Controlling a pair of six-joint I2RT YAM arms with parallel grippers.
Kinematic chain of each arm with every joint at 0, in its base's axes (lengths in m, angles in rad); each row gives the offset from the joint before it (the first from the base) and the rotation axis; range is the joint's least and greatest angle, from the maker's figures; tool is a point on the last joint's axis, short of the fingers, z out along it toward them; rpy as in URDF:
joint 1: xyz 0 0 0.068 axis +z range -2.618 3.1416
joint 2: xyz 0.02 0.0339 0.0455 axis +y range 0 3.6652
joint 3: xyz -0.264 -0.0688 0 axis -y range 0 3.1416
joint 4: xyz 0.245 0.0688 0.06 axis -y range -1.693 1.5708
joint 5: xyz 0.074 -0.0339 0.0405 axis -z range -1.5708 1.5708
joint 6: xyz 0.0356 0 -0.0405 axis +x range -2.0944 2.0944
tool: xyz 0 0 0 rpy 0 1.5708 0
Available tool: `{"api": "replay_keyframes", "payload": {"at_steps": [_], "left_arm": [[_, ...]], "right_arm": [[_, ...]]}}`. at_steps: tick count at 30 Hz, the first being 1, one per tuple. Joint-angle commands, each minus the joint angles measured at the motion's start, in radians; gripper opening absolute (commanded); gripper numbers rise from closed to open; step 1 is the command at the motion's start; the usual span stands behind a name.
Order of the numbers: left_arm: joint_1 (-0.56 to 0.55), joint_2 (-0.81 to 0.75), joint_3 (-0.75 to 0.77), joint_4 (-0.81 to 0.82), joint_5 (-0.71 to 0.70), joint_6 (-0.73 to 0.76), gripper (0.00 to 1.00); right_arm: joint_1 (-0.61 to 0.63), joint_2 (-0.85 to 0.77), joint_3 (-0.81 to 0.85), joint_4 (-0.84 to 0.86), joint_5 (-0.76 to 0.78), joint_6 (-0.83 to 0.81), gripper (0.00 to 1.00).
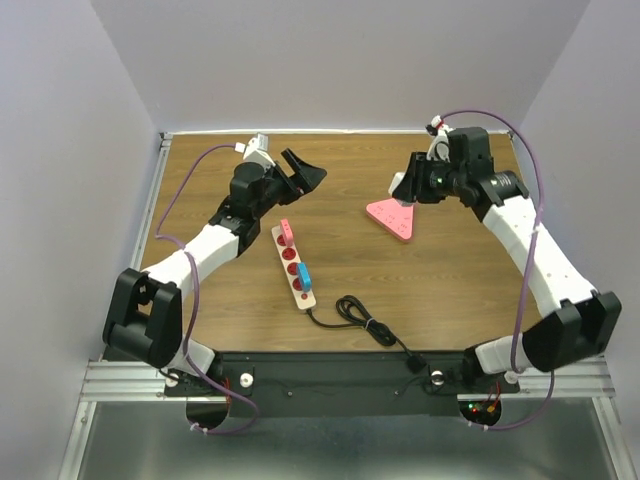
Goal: Insert the plug
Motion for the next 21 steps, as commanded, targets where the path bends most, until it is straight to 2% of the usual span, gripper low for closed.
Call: {"api": "replay_keyframes", "payload": {"at_steps": [1, 5, 10, 13, 18, 21], "left_arm": [[0.011, 0.0, -0.01, 0.073, 0.08, 0.146, 0.98], [0.012, 0.041, 0.012, 0.093, 0.09, 0.264, 0.96], [0.012, 0.14, 0.073, 0.103, 0.147, 0.333, 0.93], [-0.001, 0.238, 0.142, 0.096, 0.176, 0.346, 0.9], [-0.096, 0.4, 0.329, -0.03, 0.065, 0.416, 0.89], [-0.141, 0.488, 0.436, -0.074, 0.04, 0.433, 0.89]], "right_arm": [[-0.034, 0.061, 0.115, -0.251, -0.242, -0.023, 0.0], [-0.064, 0.1, 0.144, -0.325, -0.369, -0.027, 0.0], [-0.072, 0.113, 0.137, -0.401, -0.427, -0.069, 0.0], [-0.074, 0.119, 0.115, -0.441, -0.328, -0.072, 0.0], [-0.075, 0.108, 0.068, -0.468, -0.069, -0.06, 0.0], [-0.075, 0.09, 0.019, -0.451, 0.017, -0.038, 0.0]]}}
